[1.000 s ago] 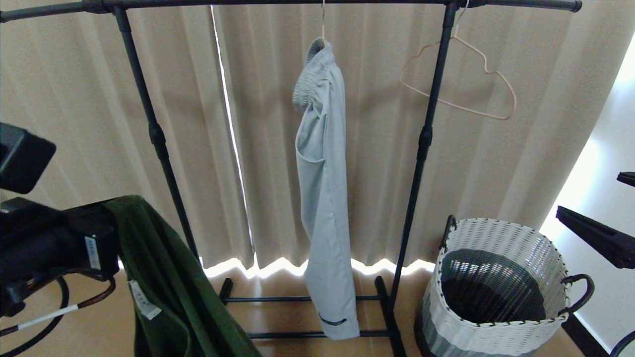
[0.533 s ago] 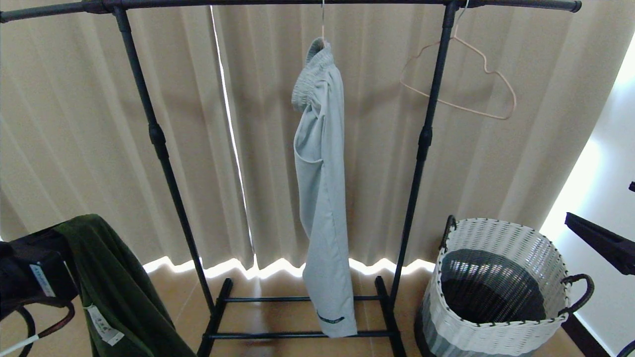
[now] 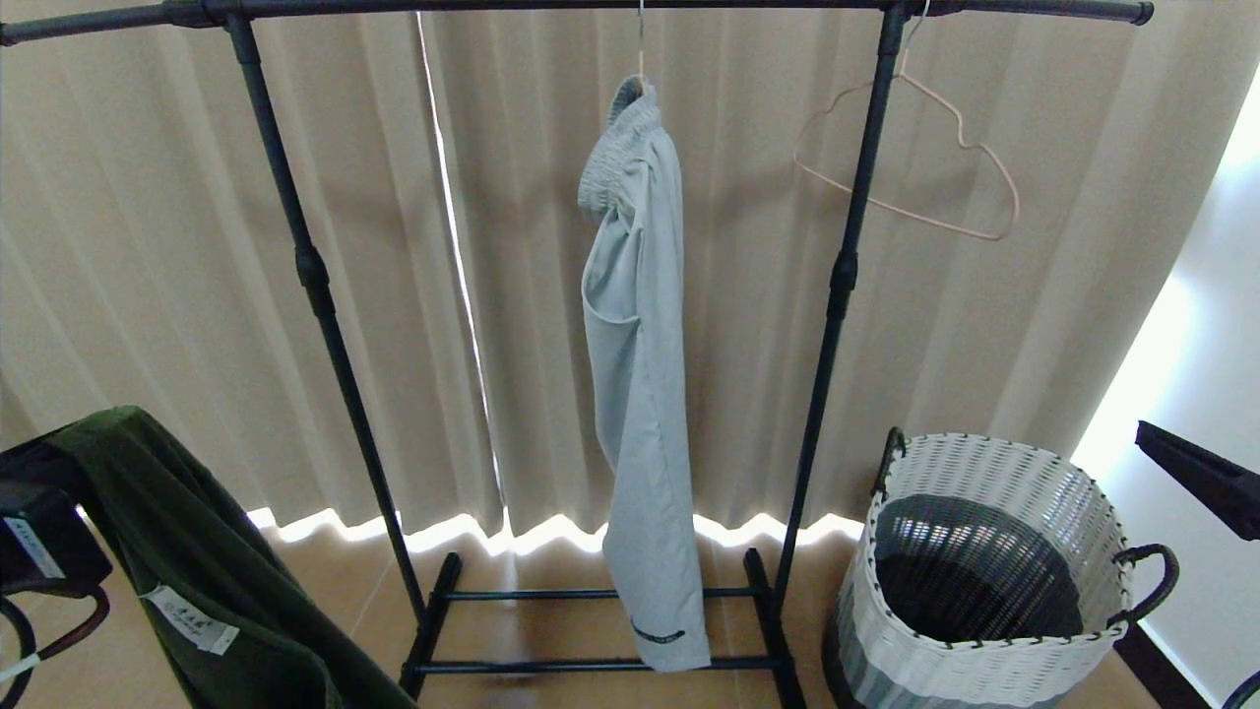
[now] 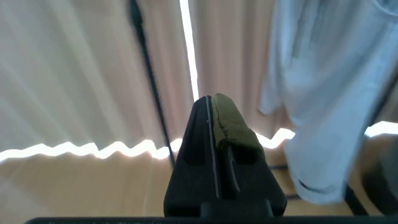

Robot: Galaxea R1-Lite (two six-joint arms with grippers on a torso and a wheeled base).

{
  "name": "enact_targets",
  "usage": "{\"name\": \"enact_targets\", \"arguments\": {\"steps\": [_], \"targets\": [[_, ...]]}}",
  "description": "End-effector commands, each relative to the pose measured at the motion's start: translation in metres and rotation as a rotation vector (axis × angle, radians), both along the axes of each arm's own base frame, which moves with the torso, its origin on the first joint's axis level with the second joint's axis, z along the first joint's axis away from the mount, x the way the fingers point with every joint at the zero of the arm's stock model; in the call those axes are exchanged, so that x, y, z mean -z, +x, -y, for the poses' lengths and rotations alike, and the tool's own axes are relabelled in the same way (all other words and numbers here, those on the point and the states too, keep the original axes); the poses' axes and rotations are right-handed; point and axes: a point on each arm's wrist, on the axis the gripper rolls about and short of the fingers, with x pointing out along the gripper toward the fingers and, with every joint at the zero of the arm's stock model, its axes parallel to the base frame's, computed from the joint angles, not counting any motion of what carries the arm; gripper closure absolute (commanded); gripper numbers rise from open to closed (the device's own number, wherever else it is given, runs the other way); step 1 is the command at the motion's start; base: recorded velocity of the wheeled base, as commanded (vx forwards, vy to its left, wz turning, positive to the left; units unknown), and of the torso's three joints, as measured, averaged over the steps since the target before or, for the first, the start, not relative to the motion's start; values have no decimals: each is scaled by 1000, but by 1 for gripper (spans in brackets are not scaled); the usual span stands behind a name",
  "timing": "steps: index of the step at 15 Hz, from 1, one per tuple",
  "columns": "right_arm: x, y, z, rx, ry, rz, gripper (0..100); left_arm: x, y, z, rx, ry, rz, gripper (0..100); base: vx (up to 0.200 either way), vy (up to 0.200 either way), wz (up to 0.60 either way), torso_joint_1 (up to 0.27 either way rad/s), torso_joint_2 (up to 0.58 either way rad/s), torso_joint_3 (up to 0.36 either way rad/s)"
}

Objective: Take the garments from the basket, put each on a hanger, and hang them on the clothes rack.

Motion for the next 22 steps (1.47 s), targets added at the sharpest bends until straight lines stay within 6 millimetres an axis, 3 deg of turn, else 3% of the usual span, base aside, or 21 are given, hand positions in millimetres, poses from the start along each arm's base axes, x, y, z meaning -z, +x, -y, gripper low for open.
{"name": "enact_targets", "arguments": {"steps": [1,5,10,22], "targets": [[0,1,0,1,0,-3,0,2,9,-7,-77,8,-13,100,0,0,0,0,0,0],[1,1,4,36,0,-6,0,8,11,-7,-77,9,-16,100,0,0,0,0,0,0],[1,1,6,44,4,-9,0,10,7,-4,63,2,-14,100,0,0,0,5,-31,-23],[8,-2,9,80,4,-25,0,9,6,-4,75,-1,-9,100,0,0,0,119,-427,-302]]}}
